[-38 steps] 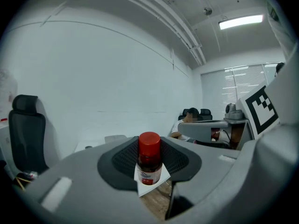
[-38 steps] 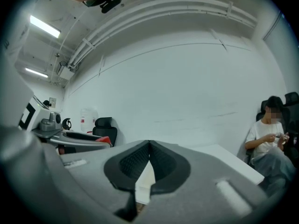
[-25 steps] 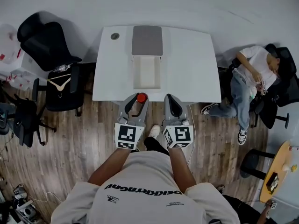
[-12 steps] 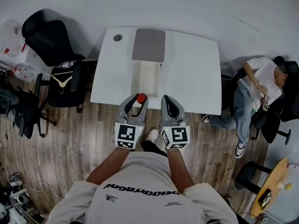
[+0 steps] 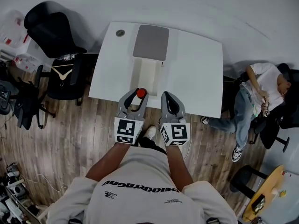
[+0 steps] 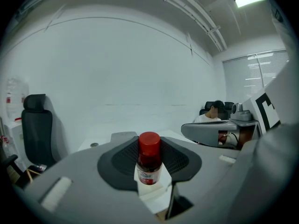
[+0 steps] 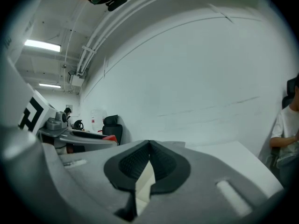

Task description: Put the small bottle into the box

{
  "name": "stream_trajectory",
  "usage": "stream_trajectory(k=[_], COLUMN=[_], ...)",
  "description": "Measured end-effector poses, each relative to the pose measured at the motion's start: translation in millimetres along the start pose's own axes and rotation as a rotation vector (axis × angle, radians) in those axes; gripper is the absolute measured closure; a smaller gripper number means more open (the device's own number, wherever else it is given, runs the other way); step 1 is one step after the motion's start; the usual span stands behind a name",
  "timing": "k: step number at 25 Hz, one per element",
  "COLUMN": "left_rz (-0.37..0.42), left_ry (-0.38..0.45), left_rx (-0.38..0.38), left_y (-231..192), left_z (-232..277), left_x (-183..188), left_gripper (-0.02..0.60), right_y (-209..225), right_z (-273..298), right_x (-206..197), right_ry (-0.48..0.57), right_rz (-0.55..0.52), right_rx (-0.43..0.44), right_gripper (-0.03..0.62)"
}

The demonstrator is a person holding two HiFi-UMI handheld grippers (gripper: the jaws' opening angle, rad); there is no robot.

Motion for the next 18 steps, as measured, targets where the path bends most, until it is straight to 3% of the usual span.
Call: stream_trajectory(k=[18], left_rz=[-0.021], left_ry=[-0.062], left_rx=[-0.050], left_y=[-27], left_z=[32], left_x=[-19], left_gripper=[0.437], right_y=[4], right_z=[17], right_x=[-22], right_ry=[-0.065], right_rz=[0.009], right_rx=[-0.069], right_gripper=[0.594])
Point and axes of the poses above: the fingertips, and each gripper's own axes: z forward along the fingers, y to its right, x out of its top, the point moved 2 cm from there along -z, backward along the fingers, and after that the axes turned 15 degrees about -z, right-handed, at the moved point
